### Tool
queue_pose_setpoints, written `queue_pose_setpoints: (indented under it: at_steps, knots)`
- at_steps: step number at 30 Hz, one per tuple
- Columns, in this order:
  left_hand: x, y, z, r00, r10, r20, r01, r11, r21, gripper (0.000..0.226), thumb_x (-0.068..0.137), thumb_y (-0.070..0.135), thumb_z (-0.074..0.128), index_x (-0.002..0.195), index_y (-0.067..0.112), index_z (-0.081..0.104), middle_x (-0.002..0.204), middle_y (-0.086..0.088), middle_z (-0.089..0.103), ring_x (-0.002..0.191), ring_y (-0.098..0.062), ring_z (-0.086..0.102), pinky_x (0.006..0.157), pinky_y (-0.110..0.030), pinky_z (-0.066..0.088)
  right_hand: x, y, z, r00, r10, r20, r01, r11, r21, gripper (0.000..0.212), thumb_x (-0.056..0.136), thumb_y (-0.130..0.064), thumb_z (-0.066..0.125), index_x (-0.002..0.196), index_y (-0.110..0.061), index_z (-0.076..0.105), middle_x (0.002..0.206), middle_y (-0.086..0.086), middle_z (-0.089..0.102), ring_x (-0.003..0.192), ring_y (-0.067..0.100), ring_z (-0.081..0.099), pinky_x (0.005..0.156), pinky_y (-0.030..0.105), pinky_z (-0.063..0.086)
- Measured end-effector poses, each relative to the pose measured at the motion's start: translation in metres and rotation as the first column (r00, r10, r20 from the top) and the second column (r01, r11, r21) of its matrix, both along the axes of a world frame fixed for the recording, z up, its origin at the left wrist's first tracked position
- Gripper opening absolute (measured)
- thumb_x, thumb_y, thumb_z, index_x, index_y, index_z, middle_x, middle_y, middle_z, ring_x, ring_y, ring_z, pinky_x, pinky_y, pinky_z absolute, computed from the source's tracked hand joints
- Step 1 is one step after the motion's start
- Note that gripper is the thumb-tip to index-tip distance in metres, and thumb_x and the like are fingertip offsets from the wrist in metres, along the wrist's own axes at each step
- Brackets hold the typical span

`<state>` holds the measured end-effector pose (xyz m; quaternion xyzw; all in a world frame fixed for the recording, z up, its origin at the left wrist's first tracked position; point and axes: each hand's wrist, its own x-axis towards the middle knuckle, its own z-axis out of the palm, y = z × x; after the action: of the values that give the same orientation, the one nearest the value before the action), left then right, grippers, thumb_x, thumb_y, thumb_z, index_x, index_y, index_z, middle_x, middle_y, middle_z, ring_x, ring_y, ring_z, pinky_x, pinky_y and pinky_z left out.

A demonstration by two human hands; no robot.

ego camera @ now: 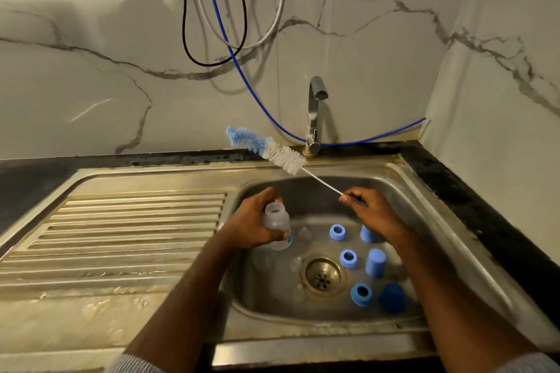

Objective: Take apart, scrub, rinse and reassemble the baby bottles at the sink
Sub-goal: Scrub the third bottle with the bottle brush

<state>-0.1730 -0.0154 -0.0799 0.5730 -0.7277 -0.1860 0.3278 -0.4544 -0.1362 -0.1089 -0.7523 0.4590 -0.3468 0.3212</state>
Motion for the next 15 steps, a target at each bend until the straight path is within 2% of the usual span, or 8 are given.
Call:
queue_pose_setpoints:
  at_steps: [2, 4, 6, 8, 11, 15]
  knots:
    - [-0.003, 0.003, -0.002, 0.994, -0.005, 0.113, -0.002, 0.998, 0.068, 0.061, 0.059, 0.038, 0.091, 0.107, 0.029, 0.054, 0.103, 0.013, 0.063, 0.096, -0.007, 0.064, 0.085, -0.036, 0.059, -0.001, 0.005, 0.001, 1.0, 0.001, -0.008, -0.001, 1.0, 0.027, 0.011, 0.095, -0.025, 0.066, 0.086, -0.027, 0.071, 0.077, -0.005, 0.069, 0.073, 0.007, 0.06, 0.08, 0.033, 0.049]
    - [-0.008, 0.006, -0.004, 0.968, -0.009, 0.25, -0.029, 0.989, 0.147, 0.064, 0.053, 0.049, 0.086, 0.105, 0.034, 0.051, 0.103, 0.013, 0.062, 0.095, -0.009, 0.063, 0.085, -0.04, 0.058, -0.001, 0.009, 0.002, 1.0, 0.002, -0.014, -0.001, 0.999, 0.043, 0.011, 0.095, -0.025, 0.066, 0.085, -0.028, 0.071, 0.078, -0.007, 0.069, 0.073, 0.004, 0.06, 0.079, 0.032, 0.05]
    - [-0.016, 0.011, -0.005, 0.915, -0.045, 0.4, -0.051, 0.973, 0.227, 0.067, 0.053, 0.051, 0.086, 0.107, 0.037, 0.049, 0.109, 0.011, 0.06, 0.098, -0.014, 0.061, 0.086, -0.04, 0.057, -0.002, 0.012, 0.002, 1.0, -0.002, -0.023, 0.003, 0.999, 0.051, 0.012, 0.095, -0.025, 0.066, 0.085, -0.028, 0.071, 0.079, -0.005, 0.071, 0.073, 0.004, 0.06, 0.078, 0.031, 0.05]
    - [-0.025, 0.016, -0.006, 0.842, -0.098, 0.53, -0.066, 0.957, 0.281, 0.07, 0.059, 0.044, 0.09, 0.115, 0.034, 0.049, 0.116, 0.008, 0.059, 0.103, -0.016, 0.059, 0.087, -0.036, 0.052, -0.003, 0.013, 0.002, 0.999, -0.001, -0.036, 0.003, 0.998, 0.062, 0.01, 0.095, -0.024, 0.066, 0.088, -0.023, 0.073, 0.084, 0.0, 0.073, 0.077, 0.008, 0.062, 0.081, 0.034, 0.051]
    - [-0.033, 0.02, -0.01, 0.758, -0.16, 0.632, -0.068, 0.945, 0.32, 0.071, 0.063, 0.04, 0.091, 0.119, 0.03, 0.05, 0.121, 0.005, 0.06, 0.107, -0.019, 0.059, 0.089, -0.035, 0.045, -0.005, 0.013, 0.002, 0.998, -0.001, -0.058, 0.005, 0.998, 0.069, 0.011, 0.096, -0.026, 0.065, 0.092, -0.02, 0.074, 0.087, 0.002, 0.073, 0.082, 0.014, 0.065, 0.083, 0.035, 0.052]
    - [-0.035, 0.023, -0.018, 0.688, -0.172, 0.705, -0.098, 0.941, 0.325, 0.073, 0.061, 0.044, 0.092, 0.118, 0.03, 0.05, 0.12, 0.003, 0.061, 0.109, -0.02, 0.06, 0.095, -0.041, 0.048, -0.006, 0.014, 0.005, 0.999, 0.005, -0.044, -0.002, 0.998, 0.064, 0.01, 0.095, -0.024, 0.066, 0.088, -0.022, 0.073, 0.085, 0.004, 0.073, 0.076, 0.01, 0.061, 0.078, 0.03, 0.049]
